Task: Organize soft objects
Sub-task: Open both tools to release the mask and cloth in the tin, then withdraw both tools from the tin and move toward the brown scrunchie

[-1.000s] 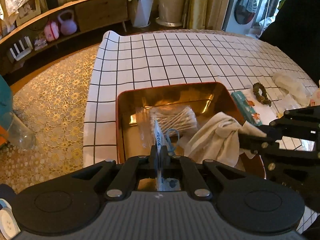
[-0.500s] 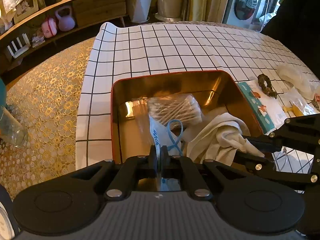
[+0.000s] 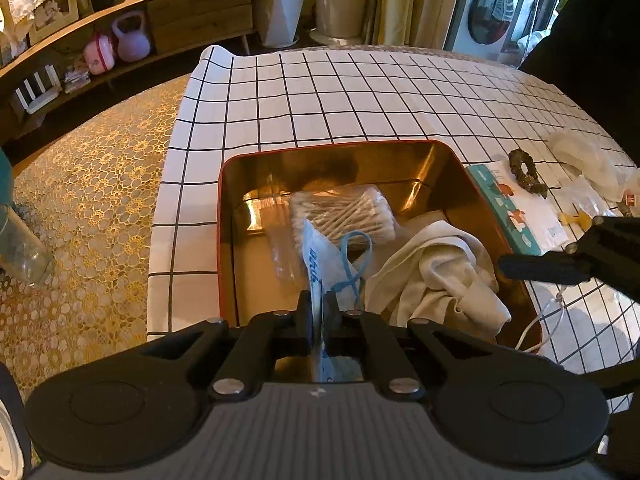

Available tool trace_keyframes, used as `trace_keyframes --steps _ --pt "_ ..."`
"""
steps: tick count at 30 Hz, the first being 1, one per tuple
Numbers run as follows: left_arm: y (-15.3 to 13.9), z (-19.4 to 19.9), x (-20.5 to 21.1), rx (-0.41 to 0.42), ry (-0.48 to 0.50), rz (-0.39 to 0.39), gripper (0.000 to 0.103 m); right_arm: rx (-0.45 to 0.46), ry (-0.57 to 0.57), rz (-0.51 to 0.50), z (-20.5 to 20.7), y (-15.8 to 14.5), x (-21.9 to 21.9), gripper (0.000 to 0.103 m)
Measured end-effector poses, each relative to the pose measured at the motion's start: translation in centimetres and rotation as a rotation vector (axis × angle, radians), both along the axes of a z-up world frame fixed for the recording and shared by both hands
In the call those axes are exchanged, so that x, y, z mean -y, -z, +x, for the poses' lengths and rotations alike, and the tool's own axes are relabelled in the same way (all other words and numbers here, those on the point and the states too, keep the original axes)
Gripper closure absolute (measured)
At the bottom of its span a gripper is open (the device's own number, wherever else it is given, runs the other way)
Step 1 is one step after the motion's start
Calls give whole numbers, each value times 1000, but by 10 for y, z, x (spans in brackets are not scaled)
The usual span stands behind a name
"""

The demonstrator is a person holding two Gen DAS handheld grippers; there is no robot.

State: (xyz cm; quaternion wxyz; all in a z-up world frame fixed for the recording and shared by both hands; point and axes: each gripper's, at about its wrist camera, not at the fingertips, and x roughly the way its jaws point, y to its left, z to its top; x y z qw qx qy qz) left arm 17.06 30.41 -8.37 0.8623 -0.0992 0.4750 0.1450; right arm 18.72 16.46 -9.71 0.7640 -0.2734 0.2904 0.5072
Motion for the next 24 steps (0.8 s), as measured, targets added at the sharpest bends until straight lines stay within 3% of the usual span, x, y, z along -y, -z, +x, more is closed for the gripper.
trace_keyframes --steps 8,10,12,13,15,17,24 --pt "-6 -6 6 9 -12 20 96 -26 14 49 -3 -17 18 40" --pt "-10 -9 9 18 -16 27 89 -38 21 69 -3 -23 25 39" --pt "-15 -14 12 35 -21 45 71 -43 26 91 -5 -31 35 36" --pt "-19 -17 15 50 -20 58 70 -45 29 100 -5 -34 39 35" --pt "-27 -22 21 76 -18 74 51 -49 30 121 -7 -42 50 34" --pt "-36 -29 28 112 -19 97 40 -47 37 144 -8 -50 62 32" --pt "-62 -42 57 180 10 132 37 -45 67 223 -14 -75 109 25"
